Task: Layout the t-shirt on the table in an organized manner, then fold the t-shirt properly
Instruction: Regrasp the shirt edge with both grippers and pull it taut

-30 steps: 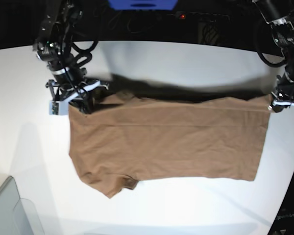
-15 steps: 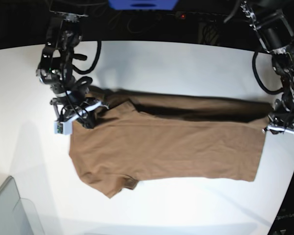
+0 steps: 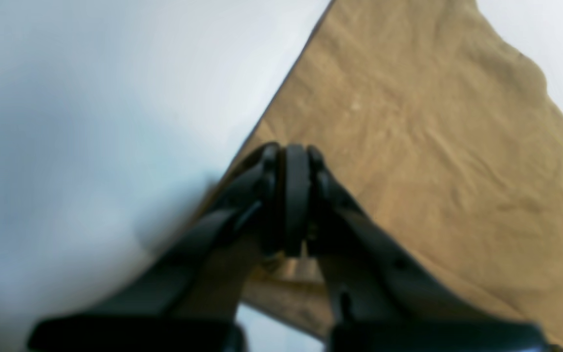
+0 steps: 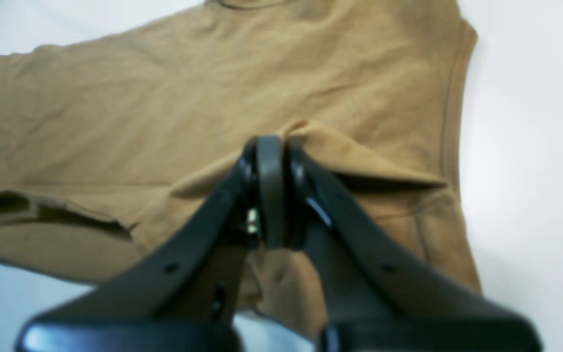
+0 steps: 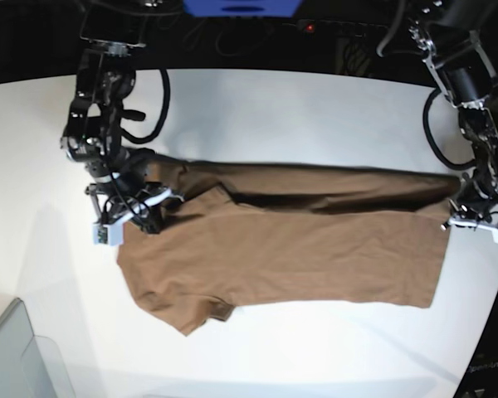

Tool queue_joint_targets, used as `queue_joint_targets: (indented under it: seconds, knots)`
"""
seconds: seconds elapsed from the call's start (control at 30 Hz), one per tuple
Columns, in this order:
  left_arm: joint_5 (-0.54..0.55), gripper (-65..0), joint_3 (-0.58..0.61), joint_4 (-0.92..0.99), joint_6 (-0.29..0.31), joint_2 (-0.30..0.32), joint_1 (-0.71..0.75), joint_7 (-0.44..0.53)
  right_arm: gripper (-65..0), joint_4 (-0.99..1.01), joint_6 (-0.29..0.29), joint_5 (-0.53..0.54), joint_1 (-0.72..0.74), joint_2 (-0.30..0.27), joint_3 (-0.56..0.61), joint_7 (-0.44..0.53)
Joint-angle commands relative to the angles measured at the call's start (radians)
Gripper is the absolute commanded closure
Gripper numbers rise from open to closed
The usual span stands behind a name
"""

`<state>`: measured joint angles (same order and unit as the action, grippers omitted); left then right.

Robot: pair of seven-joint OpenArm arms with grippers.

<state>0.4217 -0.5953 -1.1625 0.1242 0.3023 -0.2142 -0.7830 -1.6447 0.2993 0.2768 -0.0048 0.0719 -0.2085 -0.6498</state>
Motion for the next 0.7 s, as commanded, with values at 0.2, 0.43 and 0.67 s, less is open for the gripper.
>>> queue_joint_targets:
  seconds: [0.2,0.43,0.67]
  knots:
    - [0.012,-0.5,0.067,-0.015,0.001,0.034,-0.032,0.012,0.0,0.051,0.007,0.014,0.032,-0.002,0.002,0.031]
    - [0.012,-5.7,0.059,-0.015,0.001,0.038,-0.031,0.007,-5.6,0.045,0.007,0.014,0.032,-0.008,0.002,0.026]
    - [0.018,-35.9,0.059,-0.015,0.001,0.056,-0.024,0.007,-25.8,0.039,0.007,0.014,0.027,-0.022,-0.004,0.025]
